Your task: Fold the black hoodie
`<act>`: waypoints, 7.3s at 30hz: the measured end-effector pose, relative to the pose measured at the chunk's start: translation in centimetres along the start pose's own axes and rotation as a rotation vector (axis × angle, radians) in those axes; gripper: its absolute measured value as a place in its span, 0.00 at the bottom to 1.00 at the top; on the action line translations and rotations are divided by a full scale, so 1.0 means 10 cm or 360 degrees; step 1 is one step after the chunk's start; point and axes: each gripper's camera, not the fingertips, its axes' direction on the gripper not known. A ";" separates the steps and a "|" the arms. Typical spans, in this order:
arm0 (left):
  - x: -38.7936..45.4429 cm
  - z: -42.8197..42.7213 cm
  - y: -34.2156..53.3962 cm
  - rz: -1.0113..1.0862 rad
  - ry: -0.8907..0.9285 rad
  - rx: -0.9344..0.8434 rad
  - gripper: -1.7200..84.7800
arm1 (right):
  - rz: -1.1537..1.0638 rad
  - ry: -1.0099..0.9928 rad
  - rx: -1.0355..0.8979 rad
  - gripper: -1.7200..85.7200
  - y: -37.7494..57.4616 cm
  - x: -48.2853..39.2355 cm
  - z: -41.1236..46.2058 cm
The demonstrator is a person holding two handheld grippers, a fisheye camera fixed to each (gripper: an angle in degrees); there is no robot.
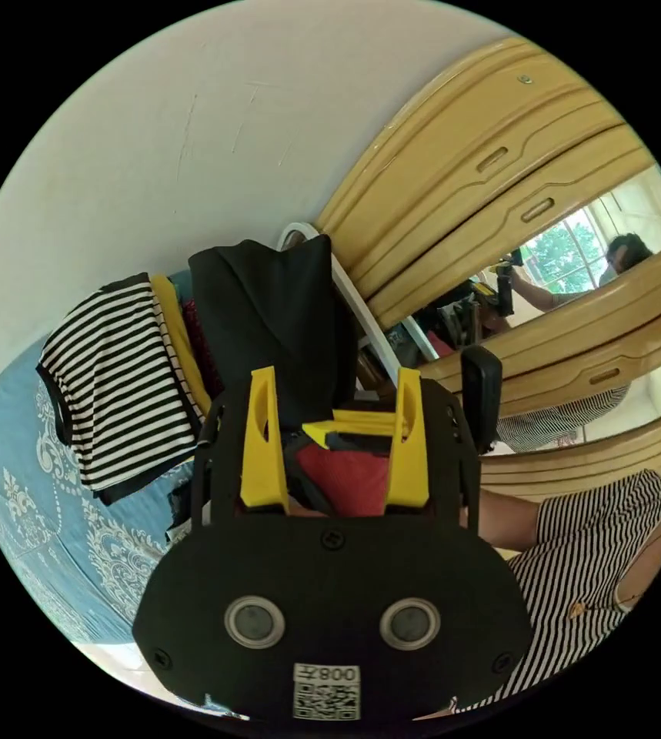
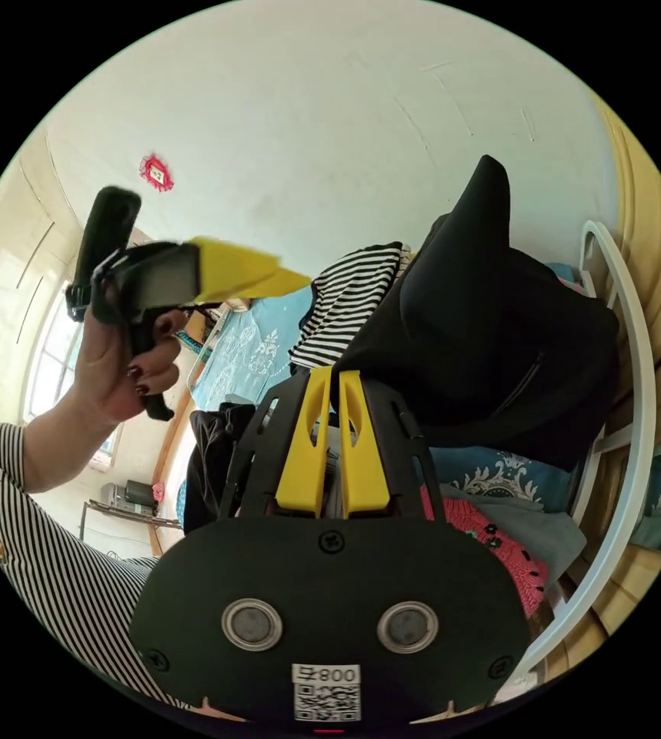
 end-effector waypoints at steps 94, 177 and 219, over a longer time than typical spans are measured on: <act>1.80 -5.53 10.60 0.0476 -0.0128 0.1702 0.03 | -0.0719 -0.0960 0.1168 0.02 0.25 -5.32 1.23; -8.80 -14.56 12.70 -0.0918 0.0171 0.0626 0.08 | 0.0028 0.0206 -0.0208 0.02 -2.29 -4.71 14.08; -12.93 -15.02 10.96 -0.2199 0.0809 -0.0148 0.10 | 0.2042 -0.0274 -0.0786 0.09 -0.89 1.20 16.68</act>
